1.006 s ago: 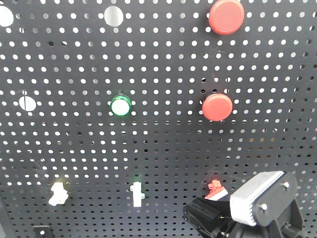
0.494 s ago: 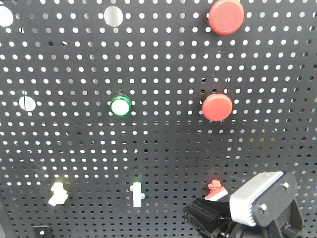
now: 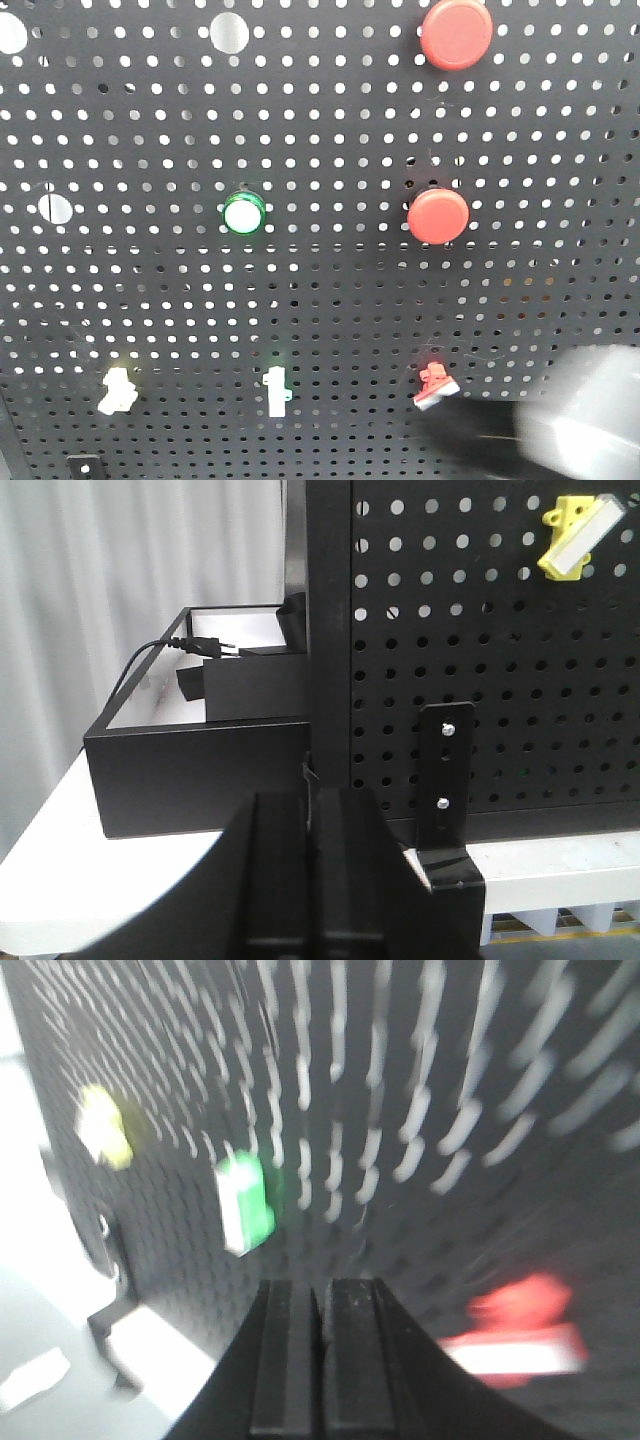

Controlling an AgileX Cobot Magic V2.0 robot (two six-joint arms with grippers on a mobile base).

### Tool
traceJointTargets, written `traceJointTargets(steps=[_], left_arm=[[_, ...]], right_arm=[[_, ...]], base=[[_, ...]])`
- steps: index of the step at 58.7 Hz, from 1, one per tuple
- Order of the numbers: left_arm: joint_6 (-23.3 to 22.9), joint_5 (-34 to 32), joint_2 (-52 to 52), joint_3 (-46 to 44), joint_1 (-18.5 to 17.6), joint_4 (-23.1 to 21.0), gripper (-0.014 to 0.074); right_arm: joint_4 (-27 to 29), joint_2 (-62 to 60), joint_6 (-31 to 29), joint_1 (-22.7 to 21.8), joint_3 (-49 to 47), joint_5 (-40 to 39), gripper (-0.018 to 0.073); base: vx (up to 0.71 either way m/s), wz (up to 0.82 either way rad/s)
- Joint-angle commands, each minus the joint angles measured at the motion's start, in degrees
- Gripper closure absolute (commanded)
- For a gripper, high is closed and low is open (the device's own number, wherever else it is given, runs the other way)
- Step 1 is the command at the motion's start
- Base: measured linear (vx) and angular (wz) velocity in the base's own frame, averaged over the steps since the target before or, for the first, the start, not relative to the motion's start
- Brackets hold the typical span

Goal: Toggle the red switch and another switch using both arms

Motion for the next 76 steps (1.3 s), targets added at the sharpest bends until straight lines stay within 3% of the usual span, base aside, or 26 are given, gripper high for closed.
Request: traceJointTargets(steps=[1,6,7,19,31,35,53,76], left_arm=[[-0.34,-4.41,-0.33,0.67,0.07,-0.16,0.0594],[-0.34,-4.41,-0.33,0.67,0.07,-0.16,0.0594],[-0.34,-4.41,-0.33,0.67,0.07,-0.16,0.0594],[-0.34,-4.41,-0.33,0.67,0.07,-0.16,0.0594],[-0.34,-4.41,-0.33,0.67,0.07,-0.16,0.0594],[-0.34,-4.41,-0.33,0.67,0.07,-0.16,0.0594],[-0.34,-4.41,-0.33,0.67,0.07,-0.16,0.0594],[-0.34,-4.41,-0.33,0.67,0.07,-0.16,0.0594]], right_arm=[[-0.46,-7.34,-1.39,-4.89,3.15,-4.55,0.0566],[-0.41,-16.53,-0.64,-12.01,9.05,-4.19,0.0566],[-0.41,-26.27,-0.3,-21.23,15.91,-2.68,0.0566],[-0.46,-40.58,-0.1,-30.18,25.37,1.71,0.0566],[-0.34,-48.8,-0.1,-32.04,33.55,2.34,0.0566],[-0.35,-48.55,-0.1,-31.99,33.35,6.57,0.0566],[-0.84,-48.43,-0.3,-32.18,33.35,11.02,0.0566],[-0.84,-48.43,-0.3,-32.18,33.35,11.78,0.0566]], base=[[0.0,0.0],[0.0,0.0],[0.0,0.0],[0.0,0.0],[0.0,0.0],[0.0,0.0],[0.0,0.0],[0.0,0.0]])
